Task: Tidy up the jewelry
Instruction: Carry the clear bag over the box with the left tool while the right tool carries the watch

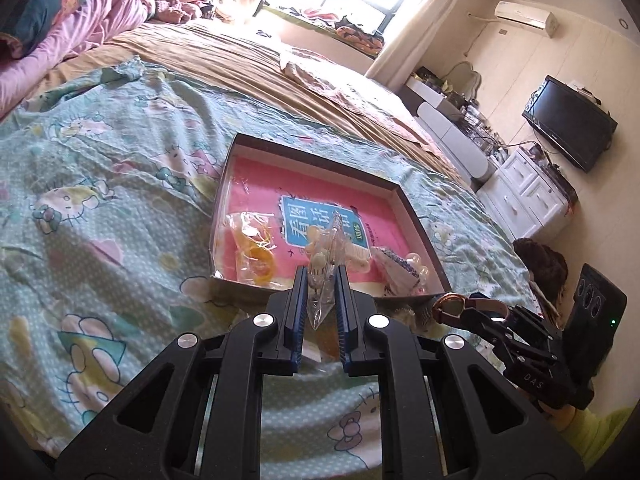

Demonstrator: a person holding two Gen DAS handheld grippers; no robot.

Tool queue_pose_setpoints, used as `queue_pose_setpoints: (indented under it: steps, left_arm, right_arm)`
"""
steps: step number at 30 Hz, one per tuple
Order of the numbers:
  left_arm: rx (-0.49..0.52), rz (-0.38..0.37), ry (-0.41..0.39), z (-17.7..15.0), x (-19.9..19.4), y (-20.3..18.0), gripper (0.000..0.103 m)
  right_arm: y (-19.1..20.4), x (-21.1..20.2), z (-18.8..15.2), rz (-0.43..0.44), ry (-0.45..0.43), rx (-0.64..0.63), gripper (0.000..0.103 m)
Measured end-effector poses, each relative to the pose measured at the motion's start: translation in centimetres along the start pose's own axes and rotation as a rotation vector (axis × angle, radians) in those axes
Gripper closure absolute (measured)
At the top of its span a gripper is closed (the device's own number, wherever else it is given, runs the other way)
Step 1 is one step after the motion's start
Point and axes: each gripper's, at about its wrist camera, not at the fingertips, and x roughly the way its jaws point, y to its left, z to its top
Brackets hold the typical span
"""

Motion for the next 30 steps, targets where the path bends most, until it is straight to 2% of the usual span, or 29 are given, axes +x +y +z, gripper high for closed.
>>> queue_pose_setpoints:
  steps: [7, 19, 30]
  left_arm:
    - [-0.019, 0.021, -0.003, 1.0, 1.5, 0.3, 0.096]
    - [0.008, 0.057, -0.002, 2.8, 4.7, -0.7, 0.096]
    - [-0.004, 0.070, 0.025, 2.9, 7.3, -0.3, 0.096]
  right_arm:
    - [-0.8, 0.8, 1.2, -0.019, -0.017, 0.005, 0.066]
    - [-3.4, 2.4, 3.0, -0.072, -0.031, 0.028, 0.066]
    - [-5.0, 4.7, 4.6, -0.112, -0.030, 0.027, 0.066]
